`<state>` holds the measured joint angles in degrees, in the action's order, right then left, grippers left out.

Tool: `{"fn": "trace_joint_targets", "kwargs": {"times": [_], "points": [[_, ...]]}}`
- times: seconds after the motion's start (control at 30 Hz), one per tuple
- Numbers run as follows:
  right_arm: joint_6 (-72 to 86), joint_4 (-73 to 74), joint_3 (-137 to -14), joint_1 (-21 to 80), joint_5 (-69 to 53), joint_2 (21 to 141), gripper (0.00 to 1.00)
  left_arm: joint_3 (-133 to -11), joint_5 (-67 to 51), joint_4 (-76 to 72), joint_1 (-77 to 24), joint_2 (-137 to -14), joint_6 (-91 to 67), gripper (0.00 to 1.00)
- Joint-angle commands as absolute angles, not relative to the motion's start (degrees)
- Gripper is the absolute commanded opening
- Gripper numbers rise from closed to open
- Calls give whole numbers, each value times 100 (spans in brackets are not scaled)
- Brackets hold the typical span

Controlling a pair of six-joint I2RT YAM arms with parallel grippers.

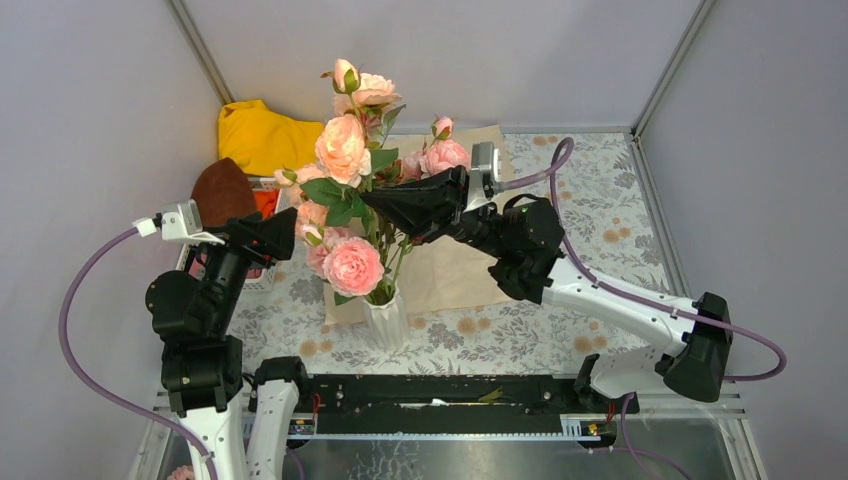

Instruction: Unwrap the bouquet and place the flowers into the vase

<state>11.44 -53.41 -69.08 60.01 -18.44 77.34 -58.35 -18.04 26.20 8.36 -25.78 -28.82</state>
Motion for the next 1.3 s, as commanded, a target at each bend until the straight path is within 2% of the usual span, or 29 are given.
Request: {"fn": "trace_joint_targets", "kwargs": {"times": [0.0, 0.47, 0.6, 0.73, 0.8, 0.83, 0.9, 1.1, 1.27], "points": [[1179, -5691, -6831, 6056, -1655, 7411, 0, -5799, -1808, 2505, 864, -2540, -2844, 86], [1099, -5419, -6298, 6056, -1286, 7082, 0, -5762, -1849, 2480, 869, -2523, -2989, 86], [1141, -5428, -6196, 6056, -1218, 6995, 14, -5772, -1859, 2469, 869, -2514, -3021, 86], [1212, -5344, -6123, 6056, -1166, 6888, 32, -5781, -1859, 2469, 865, -2509, -3038, 86], [1262, -5305, -6077, 6056, -1140, 6829, 43, -5775, -1873, 2463, 862, -2521, -3053, 86], [1278, -5277, -6050, 6056, -1141, 6798, 53, -5760, -1886, 2449, 869, -2535, -3069, 86], [1300, -5164, -6038, 6056, -1148, 6754, 66, -5744, -1915, 2436, 868, -2555, -3100, 86], [1354, -5031, -5899, 6056, -1144, 6592, 98, -5742, -1940, 2426, 870, -2537, -3117, 86], [1364, -4530, -6042, 6056, -1281, 6502, 100, -5757, -1943, 2426, 869, -2532, -3137, 86]]}}
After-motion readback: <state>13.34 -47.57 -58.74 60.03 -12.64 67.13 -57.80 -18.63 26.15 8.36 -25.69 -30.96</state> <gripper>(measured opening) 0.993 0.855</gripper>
